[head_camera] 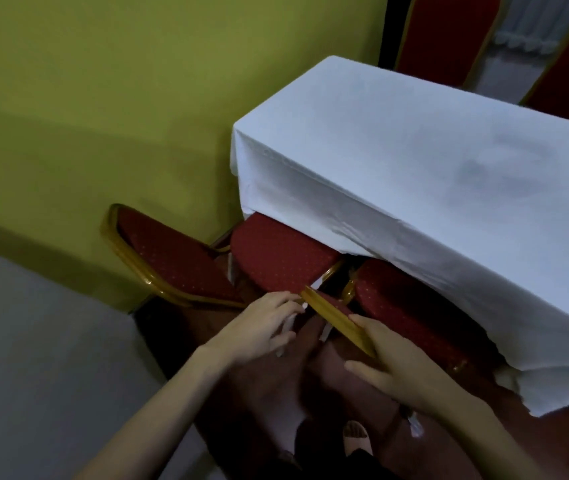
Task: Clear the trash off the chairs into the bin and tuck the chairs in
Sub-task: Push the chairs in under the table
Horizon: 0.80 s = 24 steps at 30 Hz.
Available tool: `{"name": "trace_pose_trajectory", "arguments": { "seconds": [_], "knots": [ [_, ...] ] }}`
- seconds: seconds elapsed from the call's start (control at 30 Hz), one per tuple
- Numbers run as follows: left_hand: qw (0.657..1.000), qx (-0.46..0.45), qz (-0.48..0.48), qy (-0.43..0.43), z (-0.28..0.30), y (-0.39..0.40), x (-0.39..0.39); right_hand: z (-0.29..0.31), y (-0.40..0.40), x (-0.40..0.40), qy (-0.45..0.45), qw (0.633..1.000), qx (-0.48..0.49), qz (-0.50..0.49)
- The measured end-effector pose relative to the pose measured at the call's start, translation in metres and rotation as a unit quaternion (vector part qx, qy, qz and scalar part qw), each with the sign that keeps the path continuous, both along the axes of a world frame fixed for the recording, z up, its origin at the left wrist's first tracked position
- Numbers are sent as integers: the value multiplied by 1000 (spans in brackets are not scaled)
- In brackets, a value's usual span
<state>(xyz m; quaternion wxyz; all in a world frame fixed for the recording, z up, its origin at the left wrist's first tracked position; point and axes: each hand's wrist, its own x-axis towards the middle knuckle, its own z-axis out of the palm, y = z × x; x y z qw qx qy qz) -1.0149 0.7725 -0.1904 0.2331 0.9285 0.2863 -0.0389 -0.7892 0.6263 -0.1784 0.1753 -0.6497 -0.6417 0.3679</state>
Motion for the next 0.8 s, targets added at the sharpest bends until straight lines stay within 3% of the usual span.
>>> {"name": "trace_pose_trajectory", "arguments": {
  "seconds": [0.2, 0.4, 0.63, 0.73, 0.8],
  "knots": [
    [997, 39, 50, 43, 6, 101, -89, -10, 105, -77, -95, 993, 23, 73],
    [984, 152, -7, 98, -2, 207, -166, -31, 202, -150, -47, 999, 13, -17],
    [978, 205, 13, 31, 3, 276, -218, -44, 292, -246, -9, 1000, 4, -10],
    [982, 184, -50, 11, 2, 277, -224, -48, 304, -265, 53, 997, -36, -48],
    [980, 159, -121, 8, 4, 288, -234, -51, 302, -278, 101, 992, -75, -17]
  ]
}}
